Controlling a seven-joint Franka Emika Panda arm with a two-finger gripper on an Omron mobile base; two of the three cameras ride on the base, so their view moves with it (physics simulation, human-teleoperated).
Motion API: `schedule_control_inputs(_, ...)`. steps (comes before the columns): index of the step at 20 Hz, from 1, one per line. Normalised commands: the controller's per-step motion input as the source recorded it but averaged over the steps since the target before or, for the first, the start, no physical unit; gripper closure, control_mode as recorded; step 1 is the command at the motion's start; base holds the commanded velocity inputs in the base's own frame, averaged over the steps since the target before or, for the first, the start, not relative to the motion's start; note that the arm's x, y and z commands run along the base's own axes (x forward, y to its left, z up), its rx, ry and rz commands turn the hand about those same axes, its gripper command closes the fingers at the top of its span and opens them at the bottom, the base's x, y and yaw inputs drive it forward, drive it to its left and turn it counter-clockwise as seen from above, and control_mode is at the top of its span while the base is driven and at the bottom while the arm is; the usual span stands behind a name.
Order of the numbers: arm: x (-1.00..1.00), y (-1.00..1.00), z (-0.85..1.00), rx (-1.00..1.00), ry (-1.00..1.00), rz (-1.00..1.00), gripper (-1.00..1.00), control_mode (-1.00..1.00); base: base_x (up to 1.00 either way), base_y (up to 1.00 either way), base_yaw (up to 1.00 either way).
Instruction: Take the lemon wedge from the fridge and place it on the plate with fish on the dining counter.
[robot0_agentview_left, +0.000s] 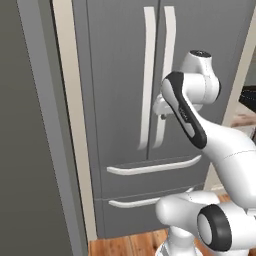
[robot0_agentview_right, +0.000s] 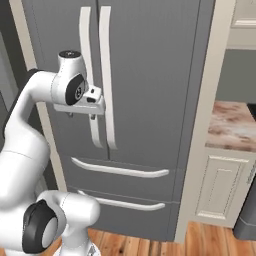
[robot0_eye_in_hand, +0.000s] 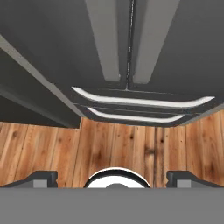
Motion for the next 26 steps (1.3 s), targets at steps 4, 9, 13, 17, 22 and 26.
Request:
schedule_control_inputs(4, 0.0, 0.0, 0.0, 0.0, 0.0, 0.0, -1.0, 1.0, -0.4, -0.07, 0.0)
schedule_control_inputs(9, 0.0, 0.0, 0.0, 0.0, 0.0, 0.0, -1.0, 1.0, -0.43, -0.08, 0.0)
schedule_control_inputs(13, 0.0, 0.0, 0.0, 0.0, 0.0, 0.0, -1.0, 1.0, -0.39, -0.03, 0.0)
schedule_control_inputs(17, 0.0, 0.0, 0.0, 0.0, 0.0, 0.0, -1.0, 1.0, -0.4, -0.02, 0.0)
schedule_control_inputs(22, 0.0, 0.0, 0.0, 0.0, 0.0, 0.0, -1.0, 1.0, -0.4, -0.03, 0.0)
schedule_control_inputs(26, -0.14, 0.0, 0.02, 0.0, -0.1, 0.0, -1.0, -1.0, -0.2, -0.02, 0.0)
